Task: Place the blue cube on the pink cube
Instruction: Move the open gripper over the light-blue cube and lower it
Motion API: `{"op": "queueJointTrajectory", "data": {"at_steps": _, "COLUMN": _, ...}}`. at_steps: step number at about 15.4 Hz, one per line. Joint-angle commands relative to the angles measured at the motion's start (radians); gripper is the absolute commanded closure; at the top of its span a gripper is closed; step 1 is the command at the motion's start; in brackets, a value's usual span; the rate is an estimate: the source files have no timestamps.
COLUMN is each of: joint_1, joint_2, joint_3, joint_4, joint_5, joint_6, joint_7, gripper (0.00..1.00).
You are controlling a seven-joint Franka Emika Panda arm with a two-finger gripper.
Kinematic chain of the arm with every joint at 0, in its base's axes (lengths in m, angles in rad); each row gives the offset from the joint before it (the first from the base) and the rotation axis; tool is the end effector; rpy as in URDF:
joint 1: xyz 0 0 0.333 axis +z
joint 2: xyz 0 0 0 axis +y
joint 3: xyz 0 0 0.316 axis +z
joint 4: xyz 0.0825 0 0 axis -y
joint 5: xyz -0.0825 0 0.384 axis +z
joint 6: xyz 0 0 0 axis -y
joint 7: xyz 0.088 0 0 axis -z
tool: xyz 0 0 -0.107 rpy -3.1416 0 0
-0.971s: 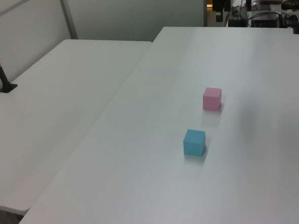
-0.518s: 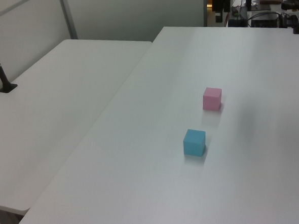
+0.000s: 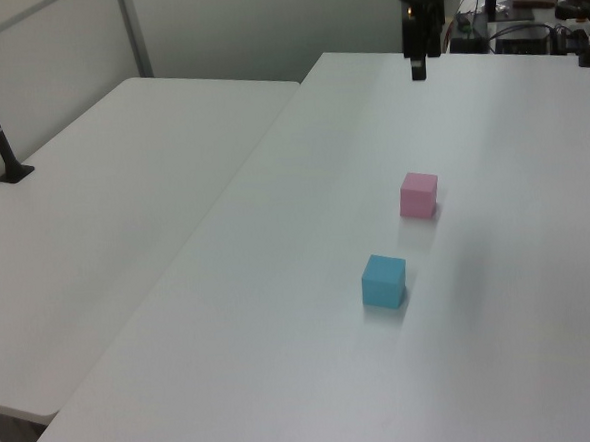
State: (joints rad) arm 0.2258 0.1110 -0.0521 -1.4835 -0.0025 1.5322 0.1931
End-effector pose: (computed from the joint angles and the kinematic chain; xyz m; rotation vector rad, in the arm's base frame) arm 0.5749 0.1024 0.5991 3.1206 -0.0301 -0.0930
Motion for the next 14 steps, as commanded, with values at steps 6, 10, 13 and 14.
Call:
{"op": "queueJointTrajectory", "data": {"at_steps": 6, "joint_1": 0.248, "joint_2": 0.072, "joint_3": -0.011, "joint_4": 0.006, "joint_5": 0.013, "joint_6": 0.141, "joint_7": 0.218, "gripper": 0.00}}
{"op": "queueJointTrajectory", "data": {"at_steps": 10, "joint_1": 0.290, "joint_2": 0.108, "joint_3": -0.009, "joint_4": 0.003, "joint_5": 0.012, "joint_6": 0.167, "joint_7": 0.249, "gripper": 0.00}}
{"op": "queueJointTrajectory", "data": {"at_steps": 13, "joint_1": 0.311, "joint_2": 0.147, "joint_3": -0.009, "joint_4": -0.036, "joint_5": 0.001, "joint_6": 0.215, "joint_7": 0.276, "gripper": 0.00}}
{"op": "queueJointTrajectory", "data": {"at_steps": 14, "joint_1": 0.313, "joint_2": 0.159, "joint_3": -0.009, "joint_4": -0.066, "joint_5": 0.001, "joint_6": 0.250, "joint_7": 0.281, "gripper": 0.00}}
